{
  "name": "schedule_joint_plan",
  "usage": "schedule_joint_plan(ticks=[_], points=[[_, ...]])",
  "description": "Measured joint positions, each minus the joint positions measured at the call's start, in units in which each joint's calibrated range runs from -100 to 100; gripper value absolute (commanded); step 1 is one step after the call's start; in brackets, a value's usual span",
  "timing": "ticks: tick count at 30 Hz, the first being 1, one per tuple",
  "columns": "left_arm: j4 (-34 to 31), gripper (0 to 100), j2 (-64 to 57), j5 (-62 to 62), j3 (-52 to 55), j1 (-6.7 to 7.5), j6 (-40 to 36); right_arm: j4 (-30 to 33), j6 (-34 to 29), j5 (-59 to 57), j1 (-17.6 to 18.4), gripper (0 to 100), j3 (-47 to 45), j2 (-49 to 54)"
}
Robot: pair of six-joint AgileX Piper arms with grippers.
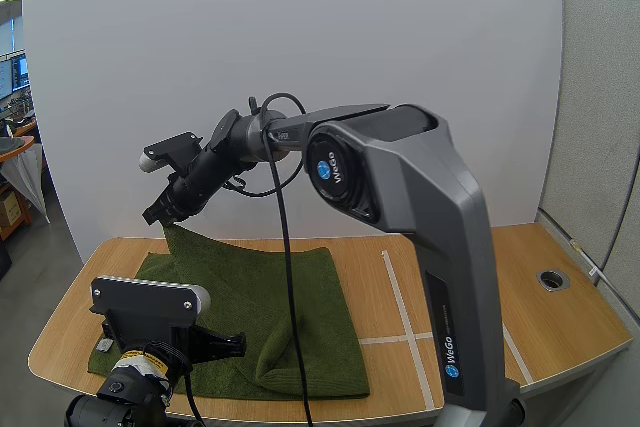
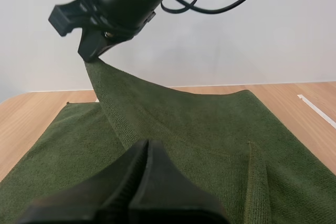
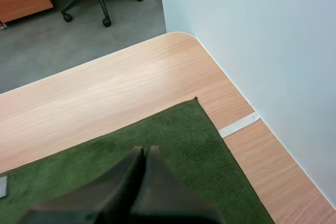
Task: Fold the towel
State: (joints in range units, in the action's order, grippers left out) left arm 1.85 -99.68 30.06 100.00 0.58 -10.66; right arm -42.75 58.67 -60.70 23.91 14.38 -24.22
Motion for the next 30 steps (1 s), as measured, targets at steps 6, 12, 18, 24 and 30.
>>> schedule_joint_plan(ticks=[6, 12, 18, 24, 30], points=[[0.0, 0, 0.0, 0.0, 0.0, 0.00, 0.0, 0.0, 0.0, 0.0, 0.0, 0, 4.6, -4.9], [0.0, 0, 0.0, 0.0, 0.0, 0.00, 0.0, 0.0, 0.0, 0.0, 0.2, 0, 7.4, -7.9], [0.0, 0, 0.0, 0.0, 0.0, 0.00, 0.0, 0.8, -0.1, 4.5, 2.0, 0, 11.3, -11.5], [0.0, 0, 0.0, 0.0, 0.0, 0.00, 0.0, 1.8, -0.1, 14.3, 3.1, 0, 13.5, -14.4], [0.0, 0, 0.0, 0.0, 0.0, 0.00, 0.0, 1.8, -0.1, 15.3, 3.1, 0, 16.9, -17.5]])
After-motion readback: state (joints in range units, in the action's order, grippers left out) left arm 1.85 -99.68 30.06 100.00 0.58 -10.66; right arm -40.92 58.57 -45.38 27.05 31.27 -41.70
